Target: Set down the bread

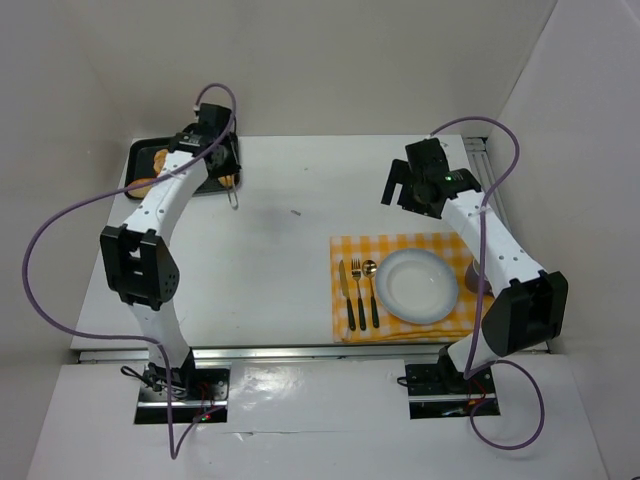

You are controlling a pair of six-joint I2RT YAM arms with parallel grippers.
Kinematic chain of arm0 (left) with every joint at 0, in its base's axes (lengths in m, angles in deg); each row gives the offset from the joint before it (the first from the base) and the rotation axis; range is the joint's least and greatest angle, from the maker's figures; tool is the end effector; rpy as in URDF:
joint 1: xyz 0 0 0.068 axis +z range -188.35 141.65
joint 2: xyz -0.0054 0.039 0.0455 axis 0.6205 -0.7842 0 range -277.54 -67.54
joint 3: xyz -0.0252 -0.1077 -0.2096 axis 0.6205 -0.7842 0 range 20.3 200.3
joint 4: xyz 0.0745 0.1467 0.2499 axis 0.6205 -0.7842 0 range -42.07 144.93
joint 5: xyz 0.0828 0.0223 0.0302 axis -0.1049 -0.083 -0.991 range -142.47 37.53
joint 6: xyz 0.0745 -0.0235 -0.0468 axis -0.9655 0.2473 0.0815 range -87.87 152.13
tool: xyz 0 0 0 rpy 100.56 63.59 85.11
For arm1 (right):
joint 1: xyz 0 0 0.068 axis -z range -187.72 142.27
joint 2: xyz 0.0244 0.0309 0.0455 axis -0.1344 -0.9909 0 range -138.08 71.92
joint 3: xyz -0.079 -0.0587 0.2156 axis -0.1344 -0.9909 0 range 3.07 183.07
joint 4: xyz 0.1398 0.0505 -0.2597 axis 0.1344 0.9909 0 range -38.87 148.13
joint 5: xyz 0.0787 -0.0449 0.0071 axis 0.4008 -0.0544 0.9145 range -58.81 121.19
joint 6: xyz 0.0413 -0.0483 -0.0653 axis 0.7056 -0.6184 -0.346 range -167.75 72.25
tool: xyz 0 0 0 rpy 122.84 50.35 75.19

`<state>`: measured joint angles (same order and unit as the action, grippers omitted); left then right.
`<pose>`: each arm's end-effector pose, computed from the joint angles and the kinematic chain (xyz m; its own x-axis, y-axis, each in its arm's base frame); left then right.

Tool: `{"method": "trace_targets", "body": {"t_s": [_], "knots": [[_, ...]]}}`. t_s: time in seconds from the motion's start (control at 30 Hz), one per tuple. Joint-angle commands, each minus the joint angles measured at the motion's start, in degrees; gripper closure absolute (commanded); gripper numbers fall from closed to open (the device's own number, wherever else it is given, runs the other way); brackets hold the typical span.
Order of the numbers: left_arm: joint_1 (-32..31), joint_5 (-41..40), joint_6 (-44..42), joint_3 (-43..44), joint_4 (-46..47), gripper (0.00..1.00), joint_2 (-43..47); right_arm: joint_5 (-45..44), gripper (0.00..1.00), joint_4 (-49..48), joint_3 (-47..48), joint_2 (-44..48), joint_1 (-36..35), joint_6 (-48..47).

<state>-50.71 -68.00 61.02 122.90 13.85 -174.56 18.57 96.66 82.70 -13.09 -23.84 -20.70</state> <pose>0.4755 -0.0817 0.2593 -0.6211 -0.3404 -0.7060 -0.3165 0.9330 -0.1714 0.3762 0.0901 0.2532 -0.7270 0.2519 -0.6387 0.2159 0.9670 0.1357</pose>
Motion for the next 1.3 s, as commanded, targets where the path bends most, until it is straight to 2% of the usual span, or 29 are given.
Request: {"method": "trace_targets", "body": {"t_s": [0.0,0.3,0.37,0.43,0.5,0.8,0.9,1.17,1.27], "knots": [[3.1,0.9,-2.9,4.3,-6.6,0.61,-0.1,-0.2,0.00,-3.1,3.0,0.2,0.3,-0.9],[8.7,4.0,-2.9,9.2,-7.9,0.60,-2.4,-0.2,0.00,-2.6,3.6,0.2,0.3,-0.9],[10.0,5.8,-3.4,10.4,-7.9,0.53,-3.1,-0.2,0.00,-2.6,3.6,0.2,0.3,-0.9],[10.5,7.4,-3.9,11.8,-8.7,0.53,-4.6,-0.2,0.00,-2.6,3.6,-0.3,0.3,-0.9],[10.5,8.6,-3.9,12.5,-8.7,0.47,-5.4,-0.2,0.00,-2.6,4.1,-0.9,0.3,-0.9],[11.6,11.0,-3.4,15.3,-9.2,0.47,-9.0,-0.2,0.00,-2.6,4.7,-1.5,0.3,-1.4],[11.6,9.8,-2.9,15.8,-9.2,0.41,-9.5,-0.2,0.00,-2.0,4.7,-2.0,0.3,-1.4],[11.6,11.4,-1.8,16.5,-9.2,0.41,-14.6,-0.2,0.00,-2.0,4.7,-2.5,0.3,-1.4],[11.6,12.0,-1.8,16.0,-9.2,0.44,-15.9,-0.2,0.00,-2.0,4.7,-2.5,0.3,-1.4]]}}
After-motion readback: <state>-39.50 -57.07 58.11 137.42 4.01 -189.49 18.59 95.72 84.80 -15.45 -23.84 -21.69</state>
